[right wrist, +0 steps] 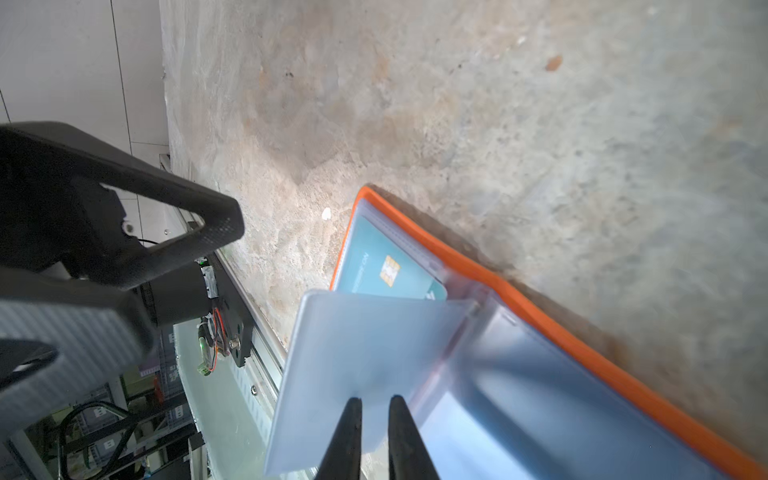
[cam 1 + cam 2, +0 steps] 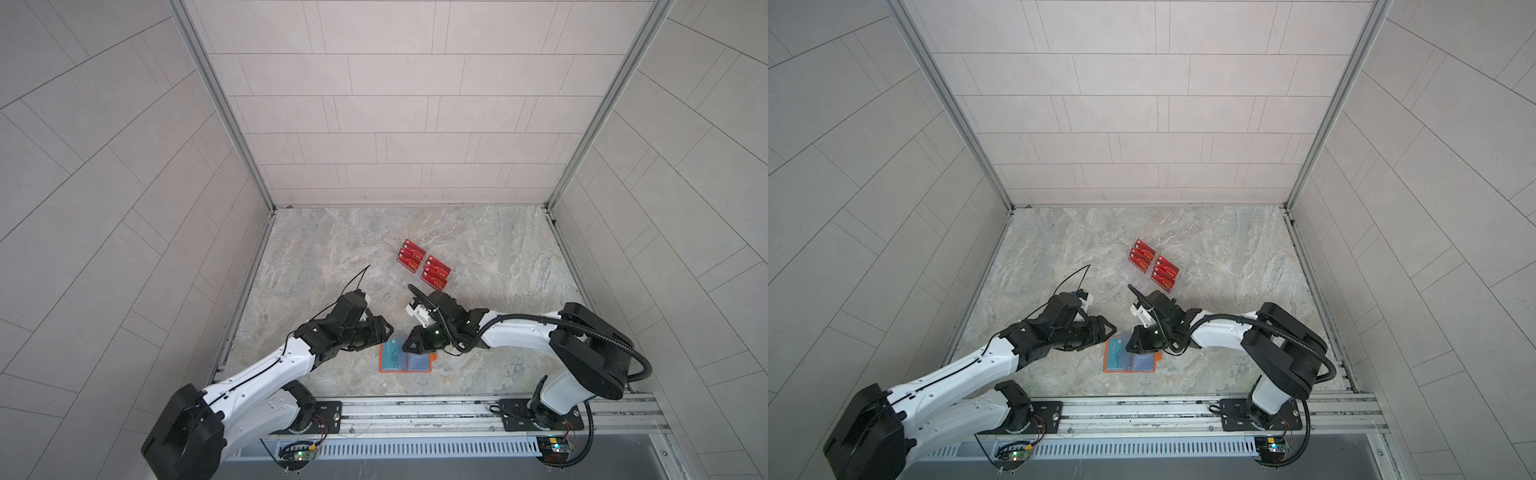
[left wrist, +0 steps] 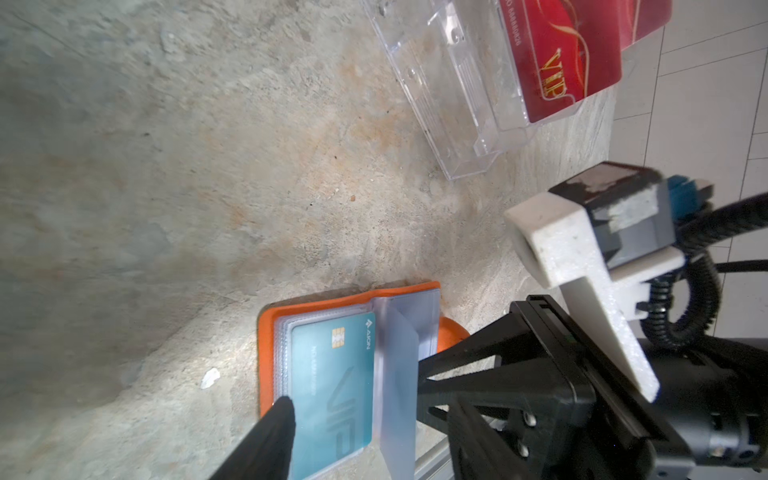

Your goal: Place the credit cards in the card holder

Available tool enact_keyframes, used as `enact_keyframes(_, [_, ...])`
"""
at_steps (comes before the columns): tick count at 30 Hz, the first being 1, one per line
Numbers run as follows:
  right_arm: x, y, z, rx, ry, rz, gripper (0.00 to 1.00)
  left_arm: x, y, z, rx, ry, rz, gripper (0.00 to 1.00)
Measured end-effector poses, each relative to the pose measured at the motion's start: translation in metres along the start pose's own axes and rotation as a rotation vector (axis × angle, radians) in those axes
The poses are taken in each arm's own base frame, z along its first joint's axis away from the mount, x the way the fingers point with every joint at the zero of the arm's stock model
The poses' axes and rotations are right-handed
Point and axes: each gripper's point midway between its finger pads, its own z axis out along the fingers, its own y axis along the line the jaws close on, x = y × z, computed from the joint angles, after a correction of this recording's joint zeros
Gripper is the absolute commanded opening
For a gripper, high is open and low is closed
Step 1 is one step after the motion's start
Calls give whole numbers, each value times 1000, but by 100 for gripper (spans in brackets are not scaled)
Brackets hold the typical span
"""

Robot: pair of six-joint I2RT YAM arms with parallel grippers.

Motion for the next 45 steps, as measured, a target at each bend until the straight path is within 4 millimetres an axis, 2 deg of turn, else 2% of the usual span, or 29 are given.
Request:
enact_keyframes(10, [2, -3, 21, 25, 11, -4, 13, 13, 14, 9, -10, 39, -13, 57])
enact_keyframes(20, [-4, -4, 24, 41, -25, -3, 13, 21, 16, 20, 5, 83, -17, 51])
enact_keyframes(28, [-9, -3, 22, 52, -44, 3, 15, 20, 15, 20, 16, 77, -14, 49])
enact_keyframes(34, [-28, 19, 2, 54, -97, -54, 17, 19, 12, 19, 22, 68, -6, 49])
enact_keyframes(39, [-46, 26, -23, 62, -143, -82, 19, 21, 7, 22, 25, 82, 19, 49])
enact_keyframes(43, [-77, 30, -52, 84, -203, -117, 21, 23, -6, 24, 24, 100, 81, 47])
enact_keyframes(45, [-99, 33, -73, 112, -239, -138, 21, 25, -17, 25, 20, 111, 131, 44])
